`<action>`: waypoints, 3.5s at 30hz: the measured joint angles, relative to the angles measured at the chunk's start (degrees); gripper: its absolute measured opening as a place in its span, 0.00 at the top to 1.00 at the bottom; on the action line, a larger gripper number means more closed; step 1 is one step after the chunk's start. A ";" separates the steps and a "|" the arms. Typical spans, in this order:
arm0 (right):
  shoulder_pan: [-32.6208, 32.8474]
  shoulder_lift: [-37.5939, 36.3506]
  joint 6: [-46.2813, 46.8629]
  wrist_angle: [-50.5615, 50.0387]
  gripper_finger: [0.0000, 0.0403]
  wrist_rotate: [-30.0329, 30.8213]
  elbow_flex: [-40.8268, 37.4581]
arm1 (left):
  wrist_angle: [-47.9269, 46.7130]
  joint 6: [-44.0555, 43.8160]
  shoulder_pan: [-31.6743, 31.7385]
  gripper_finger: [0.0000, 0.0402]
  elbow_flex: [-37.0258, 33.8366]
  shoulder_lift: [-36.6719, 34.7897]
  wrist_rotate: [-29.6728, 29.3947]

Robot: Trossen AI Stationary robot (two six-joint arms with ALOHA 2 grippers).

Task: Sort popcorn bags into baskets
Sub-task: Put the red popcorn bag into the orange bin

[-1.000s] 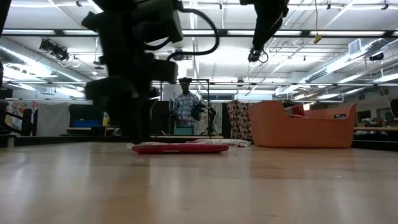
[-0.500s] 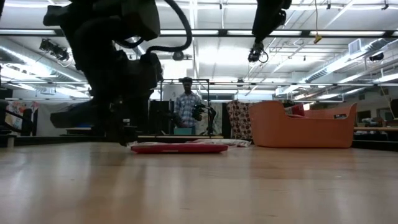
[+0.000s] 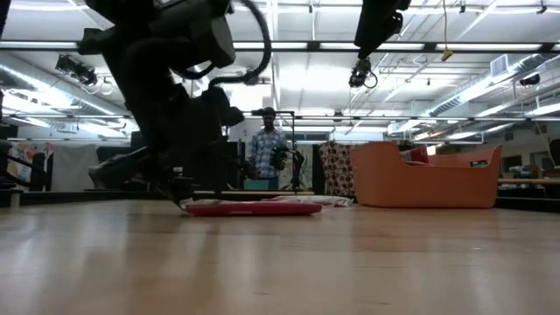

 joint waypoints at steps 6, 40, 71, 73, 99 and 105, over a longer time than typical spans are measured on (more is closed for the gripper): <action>0.00 0.00 -0.78 0.52 0.33 0.15 0.00 | 2.89 5.40 1.68 0.46 0.04 -0.15 6.20; 1.22 2.71 -25.85 23.73 0.33 -10.38 -9.52 | -1.42 -20.17 8.79 0.99 6.12 -15.29 23.71; 1.64 4.11 -16.99 63.88 0.47 -11.67 -30.69 | 5.87 -28.27 12.92 1.00 6.14 -19.92 23.37; 1.75 4.55 -17.08 64.79 0.49 -11.55 -30.65 | 6.46 -29.48 12.92 1.00 6.14 -19.91 23.26; 1.62 4.28 -21.16 39.35 0.92 -7.15 -19.48 | 6.46 -33.29 14.02 0.74 6.12 -22.75 20.76; 0.35 4.24 -27.65 24.35 0.93 4.15 -9.84 | 5.96 -35.02 15.98 0.75 6.21 -24.97 19.90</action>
